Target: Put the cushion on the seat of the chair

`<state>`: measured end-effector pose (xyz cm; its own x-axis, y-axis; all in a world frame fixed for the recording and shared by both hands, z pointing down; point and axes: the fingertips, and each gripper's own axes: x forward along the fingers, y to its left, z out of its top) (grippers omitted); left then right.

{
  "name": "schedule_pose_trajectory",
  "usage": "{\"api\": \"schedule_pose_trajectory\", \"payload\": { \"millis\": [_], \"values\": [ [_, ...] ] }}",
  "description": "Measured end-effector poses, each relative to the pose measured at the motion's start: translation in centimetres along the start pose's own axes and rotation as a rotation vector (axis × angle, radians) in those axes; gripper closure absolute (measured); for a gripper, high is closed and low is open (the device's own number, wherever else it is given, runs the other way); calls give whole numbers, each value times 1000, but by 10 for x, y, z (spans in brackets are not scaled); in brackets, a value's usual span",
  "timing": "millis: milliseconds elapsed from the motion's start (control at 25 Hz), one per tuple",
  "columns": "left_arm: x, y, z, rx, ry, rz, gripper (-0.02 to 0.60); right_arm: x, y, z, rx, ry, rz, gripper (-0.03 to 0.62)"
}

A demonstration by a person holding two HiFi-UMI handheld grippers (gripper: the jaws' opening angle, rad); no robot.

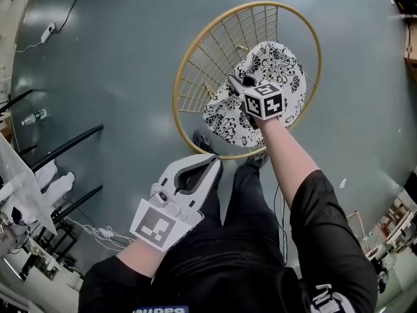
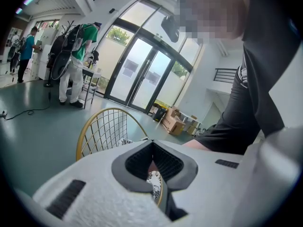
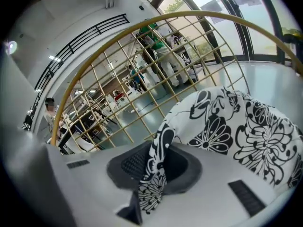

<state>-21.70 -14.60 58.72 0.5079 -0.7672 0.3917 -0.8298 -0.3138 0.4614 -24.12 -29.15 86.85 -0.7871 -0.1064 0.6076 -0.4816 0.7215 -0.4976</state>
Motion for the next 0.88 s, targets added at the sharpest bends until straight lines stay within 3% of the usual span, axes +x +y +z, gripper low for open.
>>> {"api": "schedule_pose_trajectory", "payload": {
  "millis": [200, 440, 520, 880],
  "values": [
    [-12, 14, -14, -24, 20, -3, 565, 24, -9, -8, 34, 6, -24, 544],
    [-26, 7, -19, -31, 39, 4, 565, 30, -1, -4, 101, 2, 30, 359],
    [-30, 4, -15, -29, 33, 10, 565, 28, 1, -3, 115, 7, 43, 328],
    [-50, -34, 16, 73, -22, -4, 565, -51, 33, 19, 137, -51, 62, 319]
  ]
}}
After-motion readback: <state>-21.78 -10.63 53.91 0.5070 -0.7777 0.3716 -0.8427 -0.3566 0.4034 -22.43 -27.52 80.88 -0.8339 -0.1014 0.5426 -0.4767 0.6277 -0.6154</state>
